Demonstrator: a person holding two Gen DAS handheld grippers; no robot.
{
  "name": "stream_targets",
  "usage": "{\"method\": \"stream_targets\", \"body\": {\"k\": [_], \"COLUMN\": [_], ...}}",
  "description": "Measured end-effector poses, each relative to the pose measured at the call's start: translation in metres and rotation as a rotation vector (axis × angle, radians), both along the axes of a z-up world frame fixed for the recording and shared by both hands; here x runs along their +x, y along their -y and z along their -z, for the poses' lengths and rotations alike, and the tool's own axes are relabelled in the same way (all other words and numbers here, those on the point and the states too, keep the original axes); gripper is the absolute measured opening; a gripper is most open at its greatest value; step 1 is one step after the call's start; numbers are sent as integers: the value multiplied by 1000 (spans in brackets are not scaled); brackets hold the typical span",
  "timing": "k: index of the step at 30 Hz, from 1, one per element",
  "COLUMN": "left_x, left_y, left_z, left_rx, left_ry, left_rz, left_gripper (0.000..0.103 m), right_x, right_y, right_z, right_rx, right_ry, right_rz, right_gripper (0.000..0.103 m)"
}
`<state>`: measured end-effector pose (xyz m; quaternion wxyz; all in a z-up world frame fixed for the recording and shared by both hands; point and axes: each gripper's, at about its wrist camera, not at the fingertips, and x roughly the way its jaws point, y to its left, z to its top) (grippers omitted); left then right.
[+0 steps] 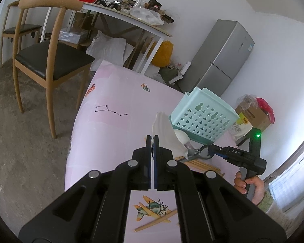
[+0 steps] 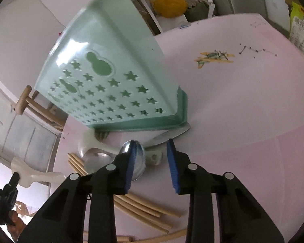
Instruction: Organize utensils
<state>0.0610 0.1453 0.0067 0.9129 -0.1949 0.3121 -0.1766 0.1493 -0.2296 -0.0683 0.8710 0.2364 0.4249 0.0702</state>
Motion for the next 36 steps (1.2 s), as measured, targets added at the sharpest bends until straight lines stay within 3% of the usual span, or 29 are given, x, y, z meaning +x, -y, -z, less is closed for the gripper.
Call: {"method": "stream_targets", "body": {"k": [4, 13, 23, 28, 33, 36], "left_x": [1, -3, -8, -8, 0, 14], "left_y": [3, 13, 25, 29, 42, 61], "left_z": [1, -7, -17, -47, -98, -129], "left_rx": [7, 38, 67, 83, 119, 179], "left_ry": [-1, 12, 34, 123, 286, 385], "left_rz": [3, 9, 21, 18, 39, 67], "left_gripper": [0, 0, 0, 0, 0, 0], "right_x": [-1, -5, -28, -51, -82, -100], "right_y": [-9, -14, -7, 1, 13, 20], "right_z": [3, 3, -17, -46, -82, -103], "right_rx": [-34, -46, -71, -125, -173, -184], "right_ry": [-5, 21, 116, 191, 280, 338], "right_rz": [-26, -49, 18, 43, 67, 83], "right_gripper": [30, 12, 5, 3, 3, 3]}}
